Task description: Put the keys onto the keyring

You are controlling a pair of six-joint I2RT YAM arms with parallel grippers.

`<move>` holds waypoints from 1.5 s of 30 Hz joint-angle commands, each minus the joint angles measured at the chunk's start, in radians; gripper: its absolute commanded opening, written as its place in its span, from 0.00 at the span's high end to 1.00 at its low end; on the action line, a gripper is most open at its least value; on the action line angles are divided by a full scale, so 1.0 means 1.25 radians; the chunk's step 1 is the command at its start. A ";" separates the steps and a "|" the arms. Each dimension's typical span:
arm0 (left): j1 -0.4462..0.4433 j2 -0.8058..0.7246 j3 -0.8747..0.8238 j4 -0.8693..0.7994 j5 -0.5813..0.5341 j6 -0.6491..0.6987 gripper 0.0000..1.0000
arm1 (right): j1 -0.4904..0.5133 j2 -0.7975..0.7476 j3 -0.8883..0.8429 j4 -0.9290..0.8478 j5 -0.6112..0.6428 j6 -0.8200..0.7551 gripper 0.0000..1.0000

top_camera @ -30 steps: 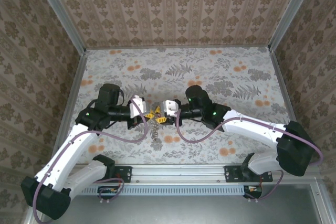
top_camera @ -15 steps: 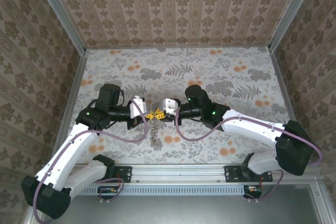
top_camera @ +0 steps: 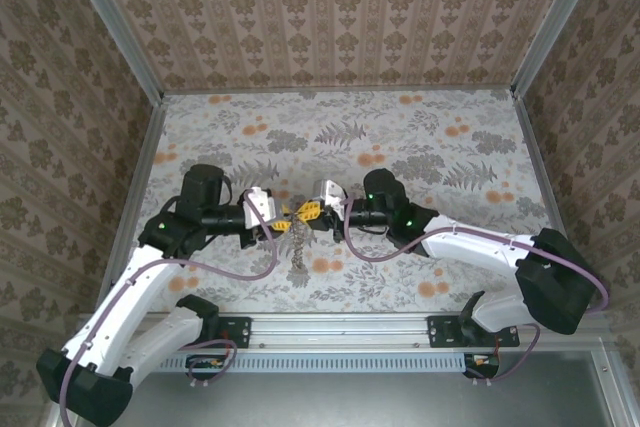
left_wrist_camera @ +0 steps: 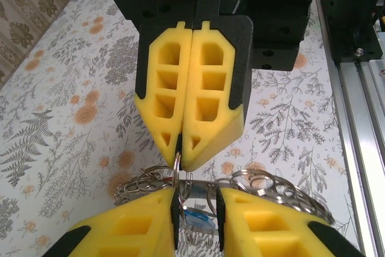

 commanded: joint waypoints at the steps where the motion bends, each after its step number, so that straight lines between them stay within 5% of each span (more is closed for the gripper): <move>1: -0.001 -0.015 -0.006 0.001 -0.004 0.019 0.75 | -0.010 -0.025 -0.013 0.112 -0.029 0.032 1.00; 25: -0.017 -0.019 0.000 0.058 -0.100 0.060 0.75 | -0.011 -0.034 -0.005 0.094 -0.082 0.008 1.00; 28: -0.029 -0.015 -0.003 0.057 -0.073 0.064 0.78 | -0.012 -0.034 -0.003 0.102 -0.083 0.009 1.00; 33: -0.039 -0.016 -0.010 0.055 -0.071 0.081 1.00 | -0.012 -0.031 -0.011 0.143 -0.063 0.040 1.00; 45: -0.067 -0.029 -0.060 0.033 -0.151 0.111 1.00 | -0.024 -0.005 -0.058 0.379 0.016 0.217 1.00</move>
